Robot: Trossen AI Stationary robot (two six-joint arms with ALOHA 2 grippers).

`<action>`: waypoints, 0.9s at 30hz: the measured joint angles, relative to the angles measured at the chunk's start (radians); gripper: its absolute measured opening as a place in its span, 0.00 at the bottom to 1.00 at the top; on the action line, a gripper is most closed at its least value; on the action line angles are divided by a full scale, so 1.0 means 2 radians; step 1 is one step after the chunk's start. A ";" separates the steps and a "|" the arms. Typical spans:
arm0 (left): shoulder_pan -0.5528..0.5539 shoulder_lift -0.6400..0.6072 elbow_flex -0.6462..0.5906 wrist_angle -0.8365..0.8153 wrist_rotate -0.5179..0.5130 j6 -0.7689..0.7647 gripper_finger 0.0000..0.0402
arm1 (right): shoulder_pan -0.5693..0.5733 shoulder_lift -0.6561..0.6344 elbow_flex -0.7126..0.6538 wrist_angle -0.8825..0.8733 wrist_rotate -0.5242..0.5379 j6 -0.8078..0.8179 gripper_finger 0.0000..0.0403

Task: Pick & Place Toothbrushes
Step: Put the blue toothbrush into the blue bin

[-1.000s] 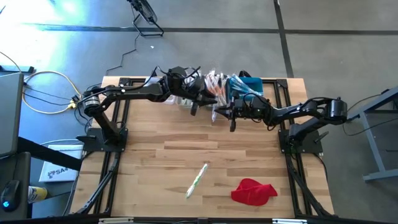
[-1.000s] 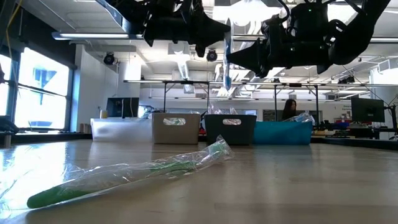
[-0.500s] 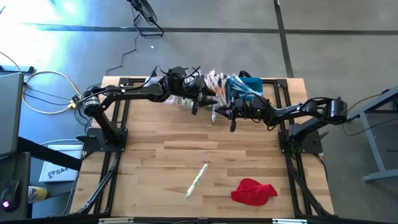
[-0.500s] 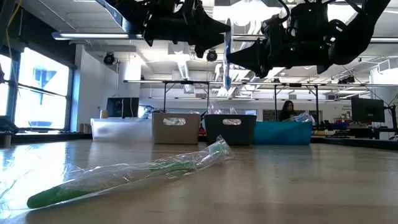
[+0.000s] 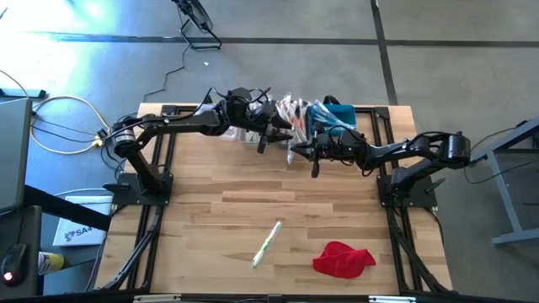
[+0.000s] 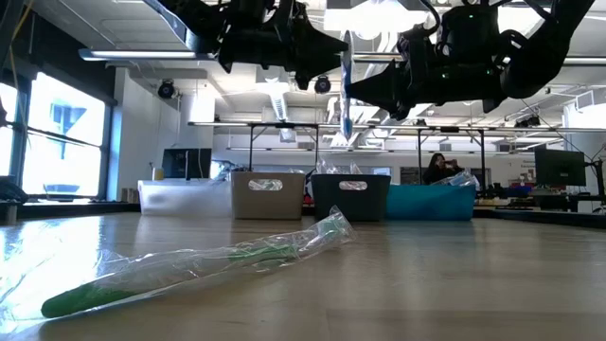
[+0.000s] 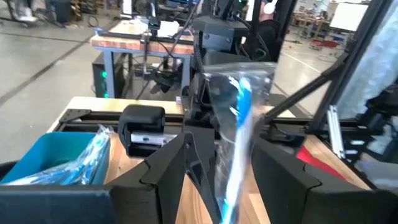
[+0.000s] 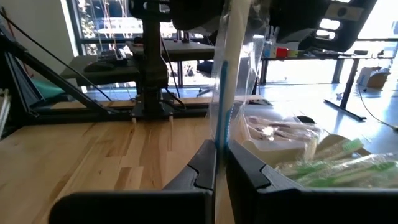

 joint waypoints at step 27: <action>0.045 -0.146 -0.264 0.170 0.009 -0.019 0.43 | -0.070 -0.188 0.037 -0.338 0.140 -0.102 0.02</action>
